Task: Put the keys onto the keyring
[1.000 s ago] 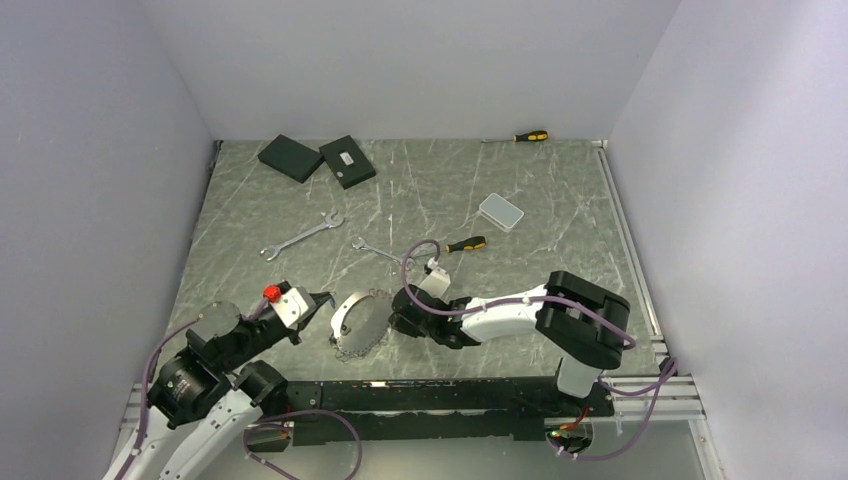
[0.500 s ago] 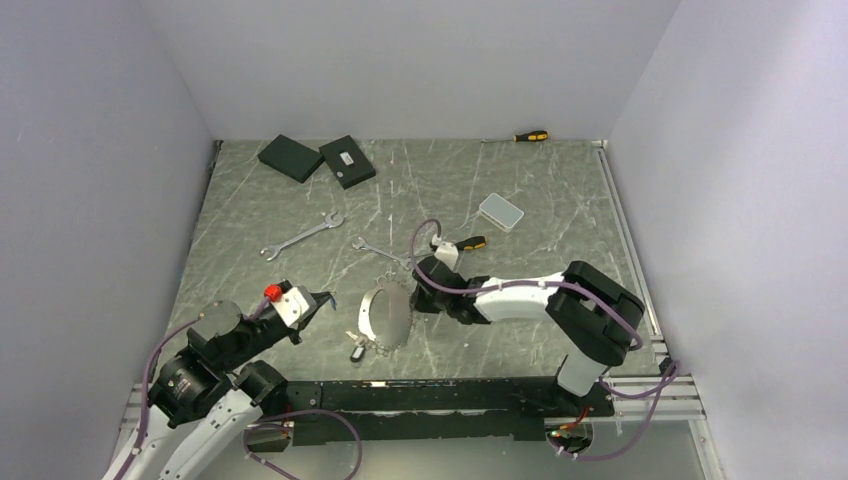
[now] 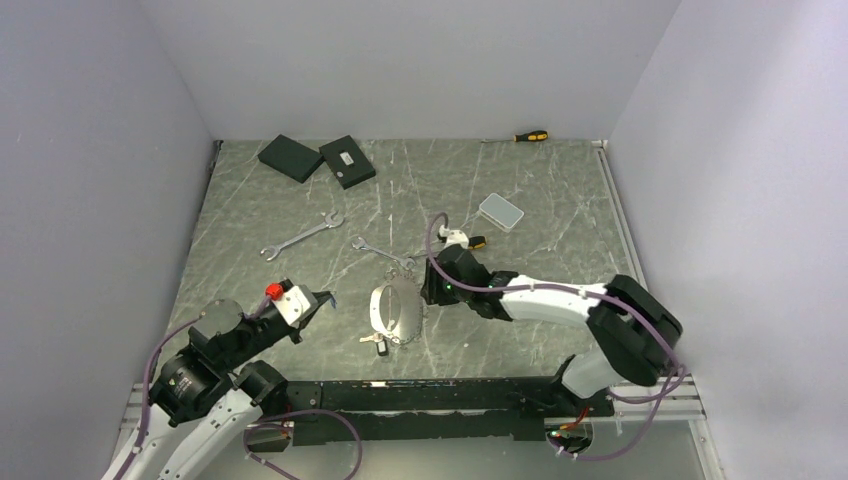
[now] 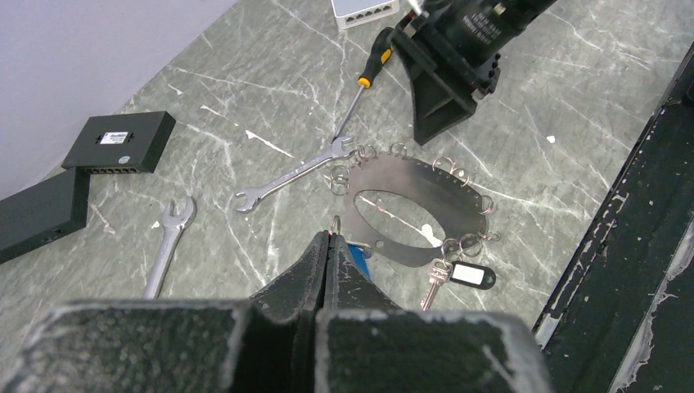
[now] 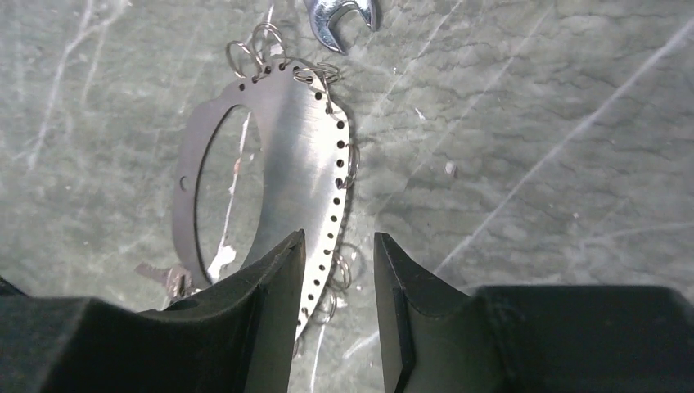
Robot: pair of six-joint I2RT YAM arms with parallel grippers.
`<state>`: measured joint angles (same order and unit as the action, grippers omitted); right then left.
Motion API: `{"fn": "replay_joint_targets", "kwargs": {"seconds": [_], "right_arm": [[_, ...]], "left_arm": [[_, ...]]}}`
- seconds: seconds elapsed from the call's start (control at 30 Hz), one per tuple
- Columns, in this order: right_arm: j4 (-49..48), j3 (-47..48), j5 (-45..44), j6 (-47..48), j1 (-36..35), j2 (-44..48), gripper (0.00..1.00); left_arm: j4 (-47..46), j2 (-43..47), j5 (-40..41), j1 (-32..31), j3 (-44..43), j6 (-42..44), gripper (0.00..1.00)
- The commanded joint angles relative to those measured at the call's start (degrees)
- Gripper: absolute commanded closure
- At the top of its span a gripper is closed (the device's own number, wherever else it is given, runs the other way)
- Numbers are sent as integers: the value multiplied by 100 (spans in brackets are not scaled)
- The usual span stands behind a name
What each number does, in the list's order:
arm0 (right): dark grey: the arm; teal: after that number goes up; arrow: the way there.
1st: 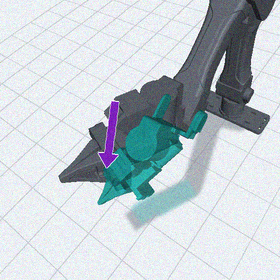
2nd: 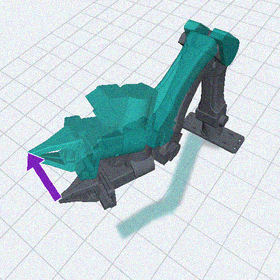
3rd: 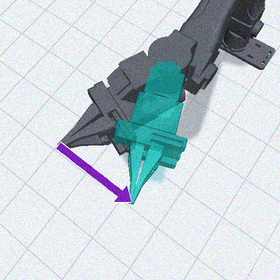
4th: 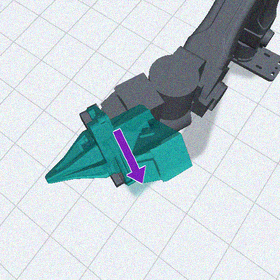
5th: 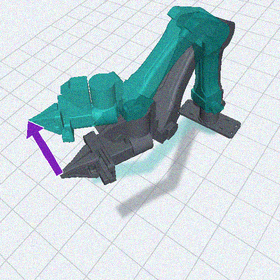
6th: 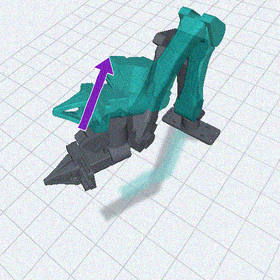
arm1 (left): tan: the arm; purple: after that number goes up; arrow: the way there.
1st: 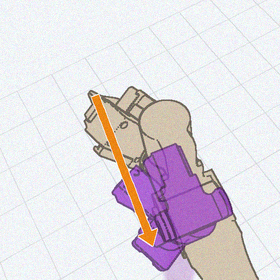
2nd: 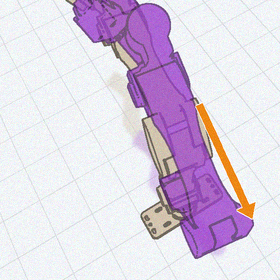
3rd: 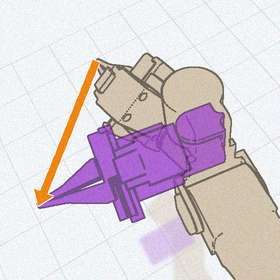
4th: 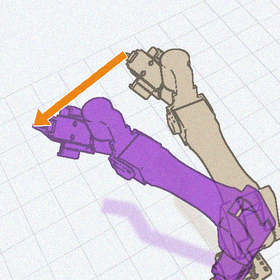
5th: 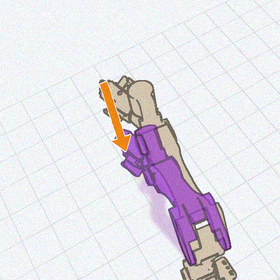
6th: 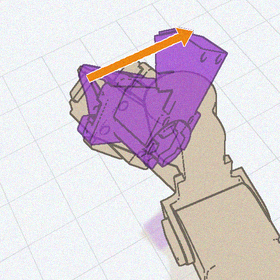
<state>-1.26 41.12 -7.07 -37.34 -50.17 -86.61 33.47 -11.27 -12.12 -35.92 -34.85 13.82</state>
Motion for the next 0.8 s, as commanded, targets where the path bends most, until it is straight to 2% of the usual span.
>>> {"fn": "replay_joint_targets", "kwargs": {"seconds": [0.0, 0.13, 0.3, 0.5, 0.6, 0.77], "right_arm": [[-76, -350, -331, -447, 27, 653, 61], [-760, -815, -419, -1140, -88, 712, 64], [-1603, -1078, -988, -1860, -360, 468, 64], [-2000, -981, -1521, -2100, -567, 7, 66], [-2082, -942, -1621, -2179, -572, -222, 70], [-2175, -839, -1742, -2082, -565, -490, 71]], "left_arm": [[-227, -86, 37, 24, -22, -63, 100], [-230, -88, 20, 32, -13, -64, 100], [-227, -76, 28, 33, -15, -72, 100], [-226, -55, 30, 35, -17, -72, 100], [-219, -38, 34, 34, -22, -77, 100], [-218, -16, 28, 35, -22, -82, 100]]}}
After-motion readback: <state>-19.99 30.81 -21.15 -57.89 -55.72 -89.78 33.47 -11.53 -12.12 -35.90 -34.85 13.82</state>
